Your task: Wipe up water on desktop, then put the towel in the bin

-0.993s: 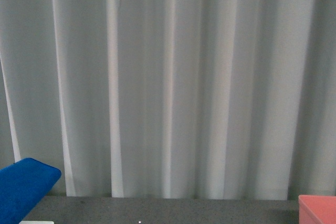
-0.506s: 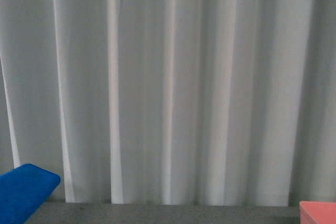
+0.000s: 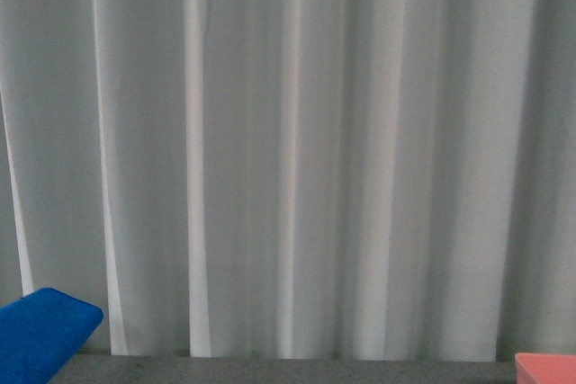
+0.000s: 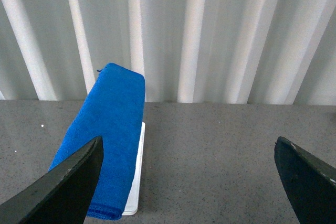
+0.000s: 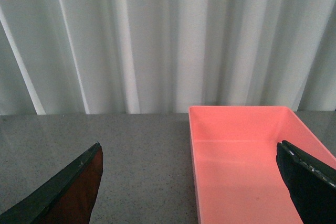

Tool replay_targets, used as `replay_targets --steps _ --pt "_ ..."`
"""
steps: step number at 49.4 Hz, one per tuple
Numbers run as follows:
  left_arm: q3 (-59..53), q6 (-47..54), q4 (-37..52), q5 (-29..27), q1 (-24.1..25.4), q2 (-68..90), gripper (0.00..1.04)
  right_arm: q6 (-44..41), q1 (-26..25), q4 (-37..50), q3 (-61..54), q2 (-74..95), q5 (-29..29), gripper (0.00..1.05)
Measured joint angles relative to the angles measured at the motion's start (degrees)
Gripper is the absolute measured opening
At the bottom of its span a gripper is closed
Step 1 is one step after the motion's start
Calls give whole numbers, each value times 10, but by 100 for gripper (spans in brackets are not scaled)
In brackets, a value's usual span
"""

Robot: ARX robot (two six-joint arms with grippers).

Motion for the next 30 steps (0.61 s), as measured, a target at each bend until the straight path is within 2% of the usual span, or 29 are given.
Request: replay_targets --steps 14,19,21,26,28,30 --pt "2 -3 -7 4 1 6 98 0 0 0 0 0 0 98" --pt "62 -29 -153 51 10 102 98 0 0 0 0 0 0 98" --pt "78 -34 -175 64 15 153 98 0 0 0 0 0 -1 98" --pt "102 -25 -141 92 20 245 98 0 0 0 0 0 0 98" --pt "129 -2 -85 124 17 318 98 0 0 0 0 0 0 98" --pt "162 36 -27 130 18 390 98 0 0 0 0 0 0 98"
